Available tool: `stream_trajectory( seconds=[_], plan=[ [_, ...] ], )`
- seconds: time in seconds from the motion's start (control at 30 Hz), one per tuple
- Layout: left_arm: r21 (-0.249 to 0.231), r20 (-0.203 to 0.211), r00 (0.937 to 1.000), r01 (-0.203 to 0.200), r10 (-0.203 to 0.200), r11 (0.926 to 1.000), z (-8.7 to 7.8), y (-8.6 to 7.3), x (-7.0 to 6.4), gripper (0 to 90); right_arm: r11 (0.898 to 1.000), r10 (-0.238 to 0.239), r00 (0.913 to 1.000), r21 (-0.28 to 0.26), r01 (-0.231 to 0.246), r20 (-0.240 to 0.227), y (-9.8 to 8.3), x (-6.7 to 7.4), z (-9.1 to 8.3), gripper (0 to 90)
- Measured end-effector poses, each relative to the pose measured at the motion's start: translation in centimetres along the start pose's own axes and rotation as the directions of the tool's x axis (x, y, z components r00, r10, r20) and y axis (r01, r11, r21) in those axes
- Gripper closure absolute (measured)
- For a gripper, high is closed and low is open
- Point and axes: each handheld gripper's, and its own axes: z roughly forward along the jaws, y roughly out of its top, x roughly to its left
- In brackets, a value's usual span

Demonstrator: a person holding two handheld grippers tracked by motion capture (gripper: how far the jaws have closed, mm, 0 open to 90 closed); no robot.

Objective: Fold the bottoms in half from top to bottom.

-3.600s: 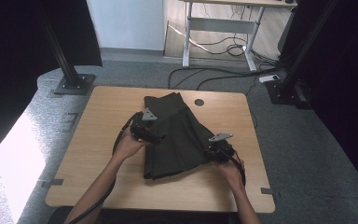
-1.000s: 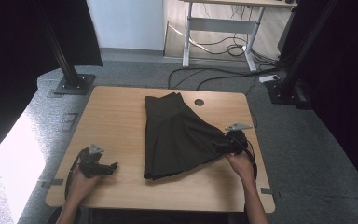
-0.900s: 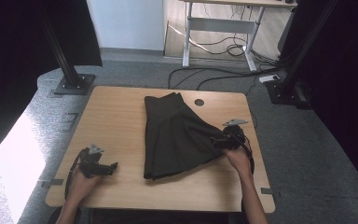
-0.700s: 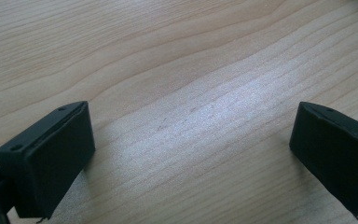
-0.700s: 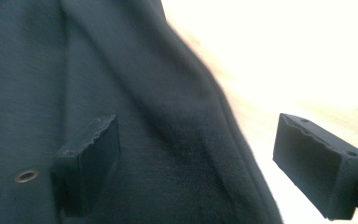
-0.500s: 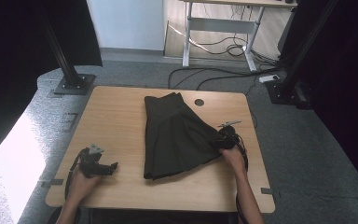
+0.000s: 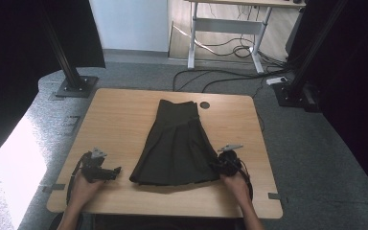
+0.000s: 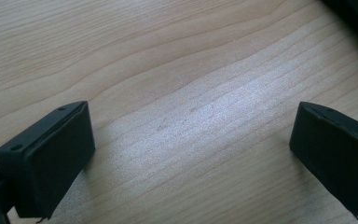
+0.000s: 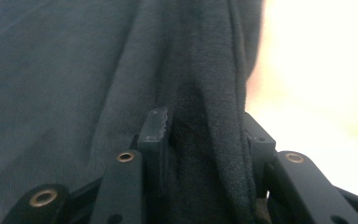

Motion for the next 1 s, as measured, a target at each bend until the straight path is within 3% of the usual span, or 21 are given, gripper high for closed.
stream_trajectory(
  seconds=[0.03, 0.1, 0.13, 0.2, 0.27, 0.4, 0.53, 0.67, 0.8, 0.9, 1.0],
  plan=[
    [0.0, 0.0, 1.0, 0.0, 0.0, 1.0, 0.0, 0.0, 0.0, 0.0, 1.0, -0.006, 1.0, -0.007, 0.006, -0.006, -0.5, 0.8, -0.3, 58.1],
    [0.0, 0.0, 1.0, 0.0, 0.0, 1.0, 0.0, 0.0, 0.0, 0.0, 1.0, -0.017, 0.9998, 0.005, 0.017, -0.007, -1.2, 2.1, -0.7, 45.2],
    [0.0, 0.0, 1.0, 0.0, 0.0, 1.0, 0.0, 0.0, 0.0, 0.0, 0.999, -0.033, 0.9995, 0.017, 0.033, 0.0, -1.3, 2.5, -1.0, 36.5],
    [0.0, 0.0, 1.0, 0.0, 0.0, 1.0, 0.0, 0.0, 0.0, 0.0, 0.998, -0.065, 0.9978, 0.01, 0.065, 0.015, -1.0, 2.8, -1.7, 27.6],
    [0.0, 0.0, 1.0, 0.0, 0.0, 1.0, 0.0, 0.0, 0.0, 0.0, 0.998, -0.063, 0.9977, -0.028, 0.063, 0.027, 0.1, 2.5, -2.5, 21.8],
    [0.0, 0.001, 1.0, -0.001, 0.001, 1.0, 0.0, 0.0, 0.0, 0.0, 0.993, -0.08, 0.9956, -0.082, 0.084, 0.048, 3.8, 1.5, -2.9, 20.6],
    [0.001, 0.0, 1.0, -0.001, 0.001, 1.0, 0.0, 0.0, 0.0, 0.0, 0.995, -0.074, 0.9968, -0.067, 0.076, 0.032, 7.9, 0.0, -0.5, 30.4],
    [0.001, 0.002, 1.0, -0.003, 0.003, 1.0, 0.0, 0.0, 0.0, 0.0, 0.998, -0.066, 0.9976, -0.019, 0.066, 0.023, 10.2, -0.6, 3.1, 49.2],
    [0.0, 0.005, 1.0, -0.004, 0.004, 1.0, -0.1, -0.1, 0.0, 0.0, 0.998, -0.056, 0.9979, 0.04, 0.055, 0.031, 10.3, -1.0, 5.8, 71.9],
    [0.0, 0.009, 0.9999, -0.008, 0.008, 1.0, -0.1, -0.1, 0.1, 0.0, 0.999, -0.023, 0.9997, 0.034, 0.022, 0.009, 9.3, -1.4, 6.4, 80.2],
    [0.001, 0.019, 0.9998, -0.007, 0.007, 1.0, -0.3, -0.2, 0.2, 0.6, 1.0, 0.001, 0.9999, 0.01, -0.001, -0.01, 8.2, -1.7, 6.0, 82.9]
  ],
)
